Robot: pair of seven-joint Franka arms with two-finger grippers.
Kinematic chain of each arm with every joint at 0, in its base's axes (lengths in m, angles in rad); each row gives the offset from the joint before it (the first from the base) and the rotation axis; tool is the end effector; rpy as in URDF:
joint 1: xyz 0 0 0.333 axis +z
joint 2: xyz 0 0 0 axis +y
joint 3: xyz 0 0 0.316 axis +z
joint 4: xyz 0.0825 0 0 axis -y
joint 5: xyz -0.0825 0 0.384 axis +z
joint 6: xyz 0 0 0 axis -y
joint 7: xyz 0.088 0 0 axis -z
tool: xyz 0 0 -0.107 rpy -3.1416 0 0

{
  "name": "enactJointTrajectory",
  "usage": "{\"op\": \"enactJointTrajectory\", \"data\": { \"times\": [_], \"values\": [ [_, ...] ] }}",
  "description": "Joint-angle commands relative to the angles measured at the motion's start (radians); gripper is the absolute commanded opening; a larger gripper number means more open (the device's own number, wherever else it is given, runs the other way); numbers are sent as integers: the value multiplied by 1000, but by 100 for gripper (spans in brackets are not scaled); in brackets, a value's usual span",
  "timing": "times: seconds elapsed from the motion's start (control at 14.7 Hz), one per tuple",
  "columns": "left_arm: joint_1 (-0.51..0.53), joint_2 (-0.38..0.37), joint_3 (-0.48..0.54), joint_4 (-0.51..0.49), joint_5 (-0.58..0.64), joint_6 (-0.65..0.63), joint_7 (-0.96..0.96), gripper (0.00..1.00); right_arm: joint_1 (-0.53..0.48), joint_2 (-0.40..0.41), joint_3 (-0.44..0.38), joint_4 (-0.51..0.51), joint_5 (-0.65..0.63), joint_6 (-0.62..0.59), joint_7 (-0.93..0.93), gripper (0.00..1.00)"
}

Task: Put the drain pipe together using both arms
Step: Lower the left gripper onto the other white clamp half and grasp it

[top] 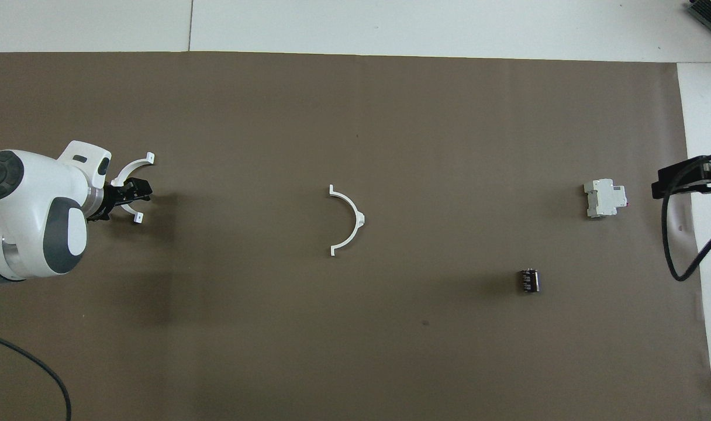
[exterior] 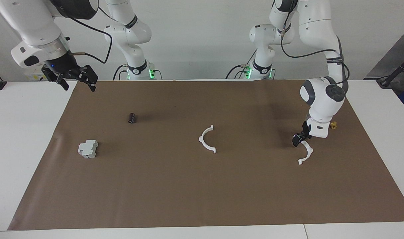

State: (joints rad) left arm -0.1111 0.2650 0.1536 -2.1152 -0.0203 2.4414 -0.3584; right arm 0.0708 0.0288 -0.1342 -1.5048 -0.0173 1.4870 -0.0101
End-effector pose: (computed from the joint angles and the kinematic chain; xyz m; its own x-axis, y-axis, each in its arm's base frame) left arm 0.5811 0.0231 0.2957 0.9151 0.3971 0.0696 0.3981 -0.9173 -0.0017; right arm 0.5539 -0.0360 0.6324 0.9974 -0.0548 -0.0465 -0.0539 -0.9983 0.0207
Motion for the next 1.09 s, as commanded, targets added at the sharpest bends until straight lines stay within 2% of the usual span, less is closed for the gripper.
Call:
{"op": "enactJointTrajectory", "data": {
  "times": [0.0,0.27,0.68,0.75,0.88,1.02],
  "values": [
    [2,-16,1,9,16,-36,-10,100,-3,-9,2,-17,10,19,-47,100],
    [4,-18,1,29,11,-71,32,100,-3,-10,2,-17,13,19,-56,100],
    [4,-10,1,21,5,-13,29,100,-14,-6,2,-5,30,21,-47,100],
    [2,-10,1,20,5,-10,26,97,-11,-6,2,-5,24,21,-50,100],
    [1,-10,1,18,5,-7,21,84,-5,-6,2,-5,14,21,-53,100],
    [-4,-10,1,12,5,8,12,76,-3,-6,2,-5,4,21,-56,100]
  ]
}}
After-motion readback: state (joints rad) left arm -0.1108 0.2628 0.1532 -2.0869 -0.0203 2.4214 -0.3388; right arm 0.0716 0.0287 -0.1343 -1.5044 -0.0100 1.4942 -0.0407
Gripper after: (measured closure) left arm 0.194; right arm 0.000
